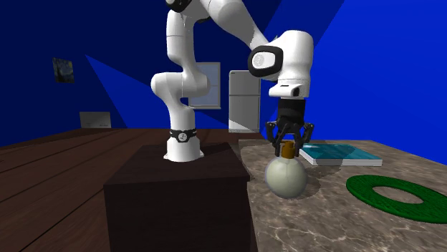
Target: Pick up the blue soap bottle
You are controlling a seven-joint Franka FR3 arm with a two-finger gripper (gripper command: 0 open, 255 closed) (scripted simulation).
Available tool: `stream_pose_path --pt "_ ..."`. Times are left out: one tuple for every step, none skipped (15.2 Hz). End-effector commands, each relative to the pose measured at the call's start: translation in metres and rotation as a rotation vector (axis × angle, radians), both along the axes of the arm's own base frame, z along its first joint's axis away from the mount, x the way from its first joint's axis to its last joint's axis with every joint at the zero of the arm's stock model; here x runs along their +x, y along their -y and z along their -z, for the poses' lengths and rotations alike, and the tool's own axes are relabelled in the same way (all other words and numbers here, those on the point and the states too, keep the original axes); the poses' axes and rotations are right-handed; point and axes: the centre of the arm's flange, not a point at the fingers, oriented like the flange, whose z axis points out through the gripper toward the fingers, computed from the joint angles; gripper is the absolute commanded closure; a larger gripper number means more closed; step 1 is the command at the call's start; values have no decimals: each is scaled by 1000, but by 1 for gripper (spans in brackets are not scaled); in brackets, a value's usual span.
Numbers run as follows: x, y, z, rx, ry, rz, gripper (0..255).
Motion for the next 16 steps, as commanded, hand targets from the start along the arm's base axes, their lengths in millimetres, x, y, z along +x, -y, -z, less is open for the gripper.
stream_pose_path --pt "-1 0 -7 -1 -2 0 255" --pt "-1 0 -13 -1 -2 0 255" --pt "-1 0 -18 -1 -2 0 255" --pt "-1 0 -23 -1 -2 0 255" --pt "-1 0 -29 -1 -2 0 255" --pt "-1 0 -34 -1 -2 0 255" --pt "-1 0 -39 -1 -2 0 255" --pt "-1 0 -44 -1 -2 0 255" --pt "-1 0 -50 -1 -2 0 255" --pt "-1 0 -55 -1 -2 0 255" --pt "-1 0 -60 -1 -2 0 255" --pt "-1 0 -66 -1 -2 0 255" --pt "-1 0 -71 -1 -2 0 255" --pt "-1 0 -76 -1 -2 0 255" --pt "-1 0 -77 -1 -2 0 255" --pt "-1 0 -77 -1 -2 -1 255"
